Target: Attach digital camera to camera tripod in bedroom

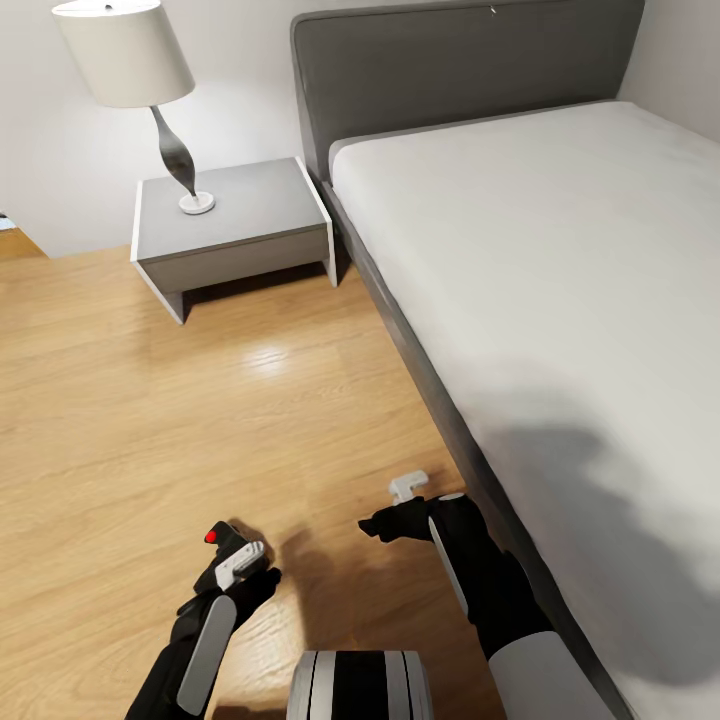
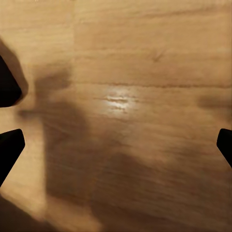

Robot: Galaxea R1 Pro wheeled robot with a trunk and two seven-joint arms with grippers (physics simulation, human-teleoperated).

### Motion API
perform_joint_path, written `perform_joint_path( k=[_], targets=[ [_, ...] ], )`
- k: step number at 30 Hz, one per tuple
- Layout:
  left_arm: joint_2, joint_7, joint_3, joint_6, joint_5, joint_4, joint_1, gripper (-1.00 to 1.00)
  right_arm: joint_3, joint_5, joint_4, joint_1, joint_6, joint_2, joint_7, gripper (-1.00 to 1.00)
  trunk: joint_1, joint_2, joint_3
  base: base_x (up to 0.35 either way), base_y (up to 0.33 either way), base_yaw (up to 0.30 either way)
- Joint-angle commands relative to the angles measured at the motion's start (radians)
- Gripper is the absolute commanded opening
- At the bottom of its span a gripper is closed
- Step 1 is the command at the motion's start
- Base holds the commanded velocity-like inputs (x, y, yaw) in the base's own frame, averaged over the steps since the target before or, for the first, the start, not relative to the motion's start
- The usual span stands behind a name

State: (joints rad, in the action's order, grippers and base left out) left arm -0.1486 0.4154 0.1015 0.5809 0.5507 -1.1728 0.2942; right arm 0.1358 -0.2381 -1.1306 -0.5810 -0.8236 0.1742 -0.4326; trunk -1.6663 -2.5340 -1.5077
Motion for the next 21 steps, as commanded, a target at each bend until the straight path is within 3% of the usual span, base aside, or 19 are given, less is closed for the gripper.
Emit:
perform_joint_path(
  k=[1, 6, 21],
  targets=[
    [-0.002, 0.008, 0.001, -0.001, 0.011, -0.001, 0.000, 1.00, 0.000, -0.011, -0.002, 0.000, -0.003, 0.000, -0.008, 1.00, 0.000, 0.000, -0.001, 0.000, 0.000, 0.000],
    [-0.015, 0.028, 0.001, -0.018, 0.011, 0.001, 0.000, 1.00, 0.001, -0.014, -0.011, 0.000, -0.003, 0.000, -0.008, 1.00, 0.000, 0.000, -0.001, 0.000, 0.000, 0.000],
    [-0.021, 0.070, 0.001, -0.086, 0.011, 0.011, 0.000, 1.00, 0.001, -0.019, -0.014, 0.000, -0.005, 0.000, -0.008, 1.00, 0.000, 0.000, -0.001, 0.000, 0.000, 0.000]
  ],
)
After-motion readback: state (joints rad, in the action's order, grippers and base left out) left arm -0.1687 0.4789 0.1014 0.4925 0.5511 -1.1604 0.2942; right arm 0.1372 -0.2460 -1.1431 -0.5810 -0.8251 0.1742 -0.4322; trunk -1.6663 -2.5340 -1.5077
